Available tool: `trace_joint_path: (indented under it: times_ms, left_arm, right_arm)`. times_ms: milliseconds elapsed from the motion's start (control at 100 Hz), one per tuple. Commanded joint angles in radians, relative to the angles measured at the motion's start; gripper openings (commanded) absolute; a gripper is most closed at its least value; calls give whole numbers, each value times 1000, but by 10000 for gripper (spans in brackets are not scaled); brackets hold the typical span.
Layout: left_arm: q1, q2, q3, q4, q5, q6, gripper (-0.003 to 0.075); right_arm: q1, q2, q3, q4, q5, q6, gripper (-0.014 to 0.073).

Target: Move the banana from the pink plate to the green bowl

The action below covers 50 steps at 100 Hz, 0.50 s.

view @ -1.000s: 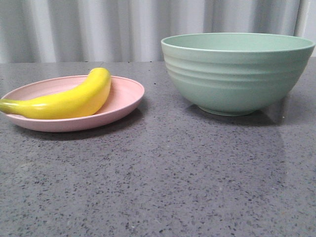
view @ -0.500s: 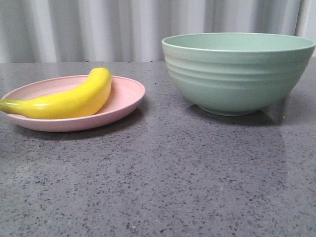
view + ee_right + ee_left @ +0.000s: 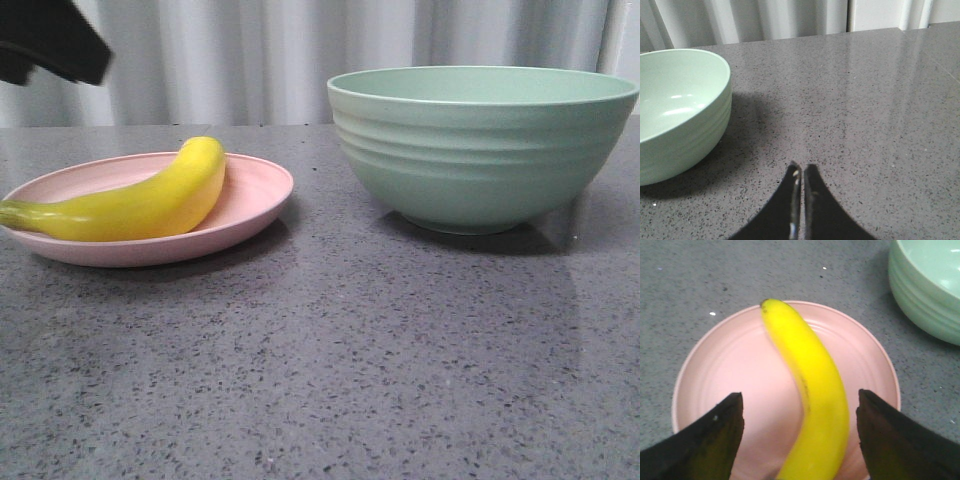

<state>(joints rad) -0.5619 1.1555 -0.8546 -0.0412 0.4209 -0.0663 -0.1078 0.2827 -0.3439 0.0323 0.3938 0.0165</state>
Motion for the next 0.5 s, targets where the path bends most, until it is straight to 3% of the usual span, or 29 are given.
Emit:
trace_joint_path:
  times_ms: [0, 490]
  left_arm:
    - [-31, 32, -72, -26, -19, -9, 440]
    - [-38, 250, -207, -122, 170, -9, 440]
  right_arm:
    - [-6, 17, -37, -1, -71, -9, -72]
    - [-6, 17, -37, -1, -71, -9, -72]
